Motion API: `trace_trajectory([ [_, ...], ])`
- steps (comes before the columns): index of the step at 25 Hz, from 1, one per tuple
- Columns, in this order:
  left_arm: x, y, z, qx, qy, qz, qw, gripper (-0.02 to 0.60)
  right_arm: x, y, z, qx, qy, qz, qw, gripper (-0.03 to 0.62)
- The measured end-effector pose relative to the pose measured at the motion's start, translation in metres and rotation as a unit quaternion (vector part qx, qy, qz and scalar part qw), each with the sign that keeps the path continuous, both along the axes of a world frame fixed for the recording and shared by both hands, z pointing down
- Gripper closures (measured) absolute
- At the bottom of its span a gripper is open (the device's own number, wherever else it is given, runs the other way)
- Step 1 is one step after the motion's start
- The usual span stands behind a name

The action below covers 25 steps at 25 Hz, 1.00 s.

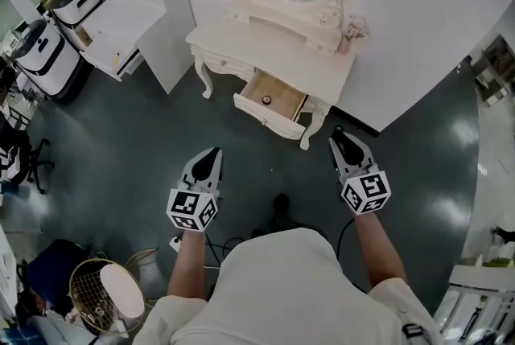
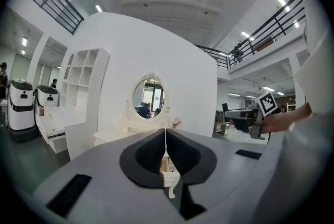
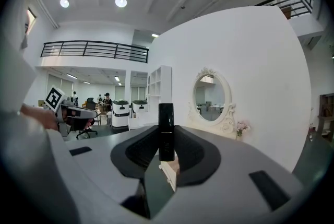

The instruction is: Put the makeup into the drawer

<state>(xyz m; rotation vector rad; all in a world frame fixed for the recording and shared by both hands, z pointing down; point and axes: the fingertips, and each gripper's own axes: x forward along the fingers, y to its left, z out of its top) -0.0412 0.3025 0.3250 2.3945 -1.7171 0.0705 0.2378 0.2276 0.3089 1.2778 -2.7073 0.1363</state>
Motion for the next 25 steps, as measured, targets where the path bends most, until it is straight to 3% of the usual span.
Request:
trace_trajectory([
  [16,0.019,-0.121,0.003,-0.014,-0.017,-0.036,0.9991,0.561,-0.001,-0.141,0.007,0.001,0.003,-0.053,0.999,0.49],
  [25,0.035,-0.165,0.006,-0.024,-0.022,-0.047,0.9983,0.561,0.007,-0.192,0.021,-0.016,-0.002,-0.07,0.997,0.489],
])
